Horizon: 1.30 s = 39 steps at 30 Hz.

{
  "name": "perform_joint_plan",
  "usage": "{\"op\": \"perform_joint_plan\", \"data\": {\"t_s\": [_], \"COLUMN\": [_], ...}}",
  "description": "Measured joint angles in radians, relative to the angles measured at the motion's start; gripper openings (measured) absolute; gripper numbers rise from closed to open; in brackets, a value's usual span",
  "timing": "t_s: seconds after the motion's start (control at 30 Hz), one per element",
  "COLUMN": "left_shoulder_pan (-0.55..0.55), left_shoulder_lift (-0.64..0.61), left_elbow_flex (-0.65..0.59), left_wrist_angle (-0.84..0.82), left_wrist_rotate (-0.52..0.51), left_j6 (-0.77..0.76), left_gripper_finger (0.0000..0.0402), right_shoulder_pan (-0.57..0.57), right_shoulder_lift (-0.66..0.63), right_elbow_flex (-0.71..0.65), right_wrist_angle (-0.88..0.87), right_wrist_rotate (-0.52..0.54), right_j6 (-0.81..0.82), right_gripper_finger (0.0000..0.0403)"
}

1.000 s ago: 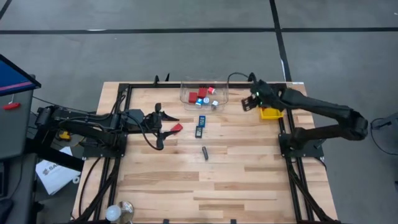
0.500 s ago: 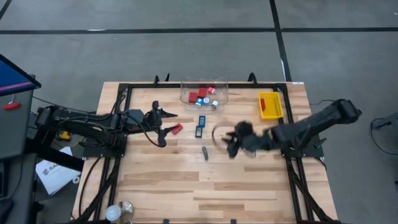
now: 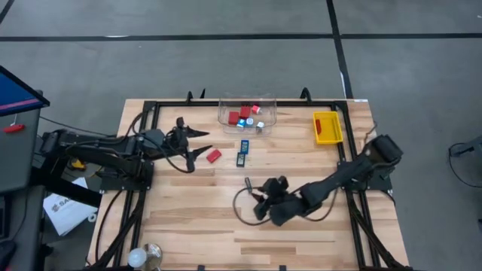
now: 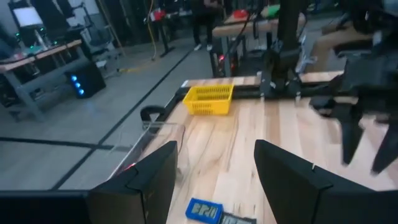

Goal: Pick & Place Office items
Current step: Put the bottom black digital clock into the yellow bin

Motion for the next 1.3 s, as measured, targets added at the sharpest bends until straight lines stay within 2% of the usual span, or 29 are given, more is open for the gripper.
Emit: {"op": "perform_joint_plan", "data": {"t_s": [0.17,0.27,0.47,0.67,0.93,1.3], "left_shoulder_pan": [0.000,0.000,0.052,0.086,0.090,0.090], "left_shoulder_lift": [-0.059,-0.100,-0.220,-0.275,-0.277,-0.276], "left_elbow_flex": [-0.003,-0.042,-0.105,-0.139,-0.140,-0.140], "left_wrist_angle": [-0.101,-0.084,-0.050,-0.045,-0.032,-0.004], "left_wrist_rotate": [0.004,0.018,0.087,0.130,0.151,0.182], "left_j6": [0.001,0.019,0.026,0.022,0.006,0.006], "left_gripper_finger": [0.0209,0.0209,0.0209,0.0209,0.0209,0.0209], "right_shoulder_pan": [-0.027,-0.041,-0.073,-0.101,-0.115,-0.132], "right_shoulder_lift": [0.122,0.179,0.221,0.230,0.263,0.277], "right_elbow_flex": [0.145,0.198,0.225,0.225,0.227,0.224], "right_wrist_angle": [-0.155,-0.227,-0.258,-0.249,-0.241,-0.271], "right_wrist_rotate": [-0.003,-0.022,-0.064,-0.127,-0.183,-0.206], "right_j6": [0.033,0.071,0.124,0.119,0.133,0.135], "right_gripper_finger": [0.0183,0.0216,0.0263,0.0265,0.0265,0.0265]}}
